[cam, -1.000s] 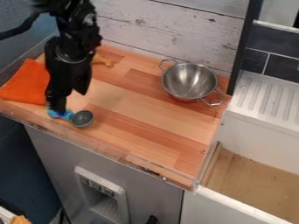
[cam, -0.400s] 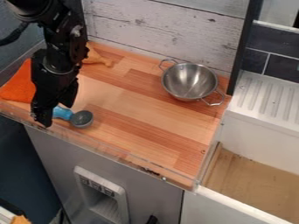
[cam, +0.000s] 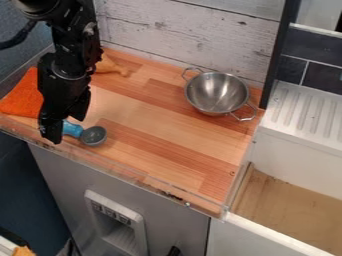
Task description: Move the blue spoon to the bottom right side of the table
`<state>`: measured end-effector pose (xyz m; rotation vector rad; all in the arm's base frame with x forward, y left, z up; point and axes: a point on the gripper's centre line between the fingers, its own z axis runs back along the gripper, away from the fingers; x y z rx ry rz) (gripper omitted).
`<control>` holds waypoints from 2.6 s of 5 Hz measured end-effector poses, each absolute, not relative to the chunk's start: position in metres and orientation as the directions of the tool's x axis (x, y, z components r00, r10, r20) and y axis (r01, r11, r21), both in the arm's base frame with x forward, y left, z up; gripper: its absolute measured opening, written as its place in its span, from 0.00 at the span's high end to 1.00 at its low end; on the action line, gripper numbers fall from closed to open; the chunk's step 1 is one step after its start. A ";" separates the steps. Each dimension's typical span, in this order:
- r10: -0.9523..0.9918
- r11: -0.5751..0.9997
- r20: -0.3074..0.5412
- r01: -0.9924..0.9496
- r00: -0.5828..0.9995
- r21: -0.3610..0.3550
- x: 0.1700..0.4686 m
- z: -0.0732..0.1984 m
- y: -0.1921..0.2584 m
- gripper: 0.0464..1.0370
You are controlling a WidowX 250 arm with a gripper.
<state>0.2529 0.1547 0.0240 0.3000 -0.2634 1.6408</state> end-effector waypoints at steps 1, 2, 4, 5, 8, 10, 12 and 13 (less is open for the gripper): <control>0.933 -0.107 0.342 -0.994 -0.111 -0.030 0.265 0.032 0.159 0.04; 0.932 -0.122 0.341 -0.992 -0.127 -0.037 0.271 0.037 0.163 0.04; 0.927 -0.121 0.357 -0.993 -0.116 -0.009 0.267 0.030 0.165 0.04; 0.928 -0.114 0.359 -0.993 -0.102 0.014 0.258 0.024 0.162 0.04; 0.938 -0.101 0.331 -0.994 -0.107 -0.036 0.261 0.020 0.157 0.36; 0.936 -0.110 0.330 -0.993 -0.118 -0.041 0.260 0.016 0.157 0.68; 0.940 -0.116 0.315 -0.991 -0.130 -0.064 0.260 0.025 0.153 0.68; 0.946 -0.081 0.300 -0.987 -0.120 -0.139 0.269 0.053 0.135 0.68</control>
